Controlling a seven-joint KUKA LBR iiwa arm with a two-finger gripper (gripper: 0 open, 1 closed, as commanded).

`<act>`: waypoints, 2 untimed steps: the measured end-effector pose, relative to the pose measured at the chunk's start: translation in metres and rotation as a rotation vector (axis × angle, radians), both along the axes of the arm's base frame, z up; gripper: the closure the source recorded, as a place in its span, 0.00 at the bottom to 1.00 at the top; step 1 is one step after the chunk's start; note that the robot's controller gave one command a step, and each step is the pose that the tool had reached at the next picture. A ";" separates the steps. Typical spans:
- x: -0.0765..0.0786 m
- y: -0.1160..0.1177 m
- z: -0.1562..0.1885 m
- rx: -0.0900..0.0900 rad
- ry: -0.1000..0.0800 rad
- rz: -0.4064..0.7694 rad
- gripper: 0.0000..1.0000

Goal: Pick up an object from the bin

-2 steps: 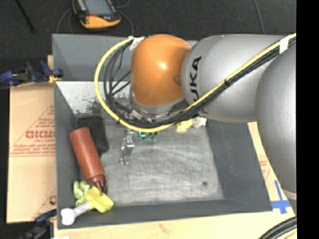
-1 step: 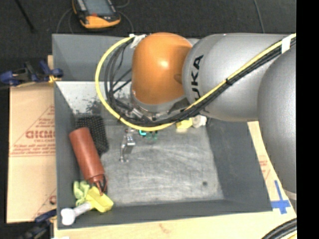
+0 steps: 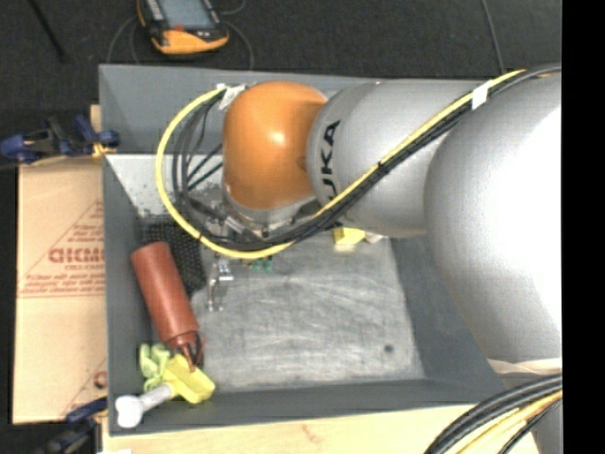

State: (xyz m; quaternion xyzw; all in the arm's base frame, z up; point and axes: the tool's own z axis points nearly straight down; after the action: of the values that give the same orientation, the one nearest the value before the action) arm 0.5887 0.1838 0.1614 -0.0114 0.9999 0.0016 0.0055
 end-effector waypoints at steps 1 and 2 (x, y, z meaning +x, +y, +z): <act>-0.011 0.014 -0.017 -0.004 0.017 -0.032 0.00; 0.026 0.018 -0.048 0.003 -0.005 -0.104 0.00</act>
Offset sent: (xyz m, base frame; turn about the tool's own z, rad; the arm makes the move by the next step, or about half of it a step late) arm 0.0415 0.0195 -0.0864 0.1432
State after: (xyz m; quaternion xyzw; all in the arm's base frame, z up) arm 0.6148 0.2023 0.1134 0.0408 0.9991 0.0028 0.0081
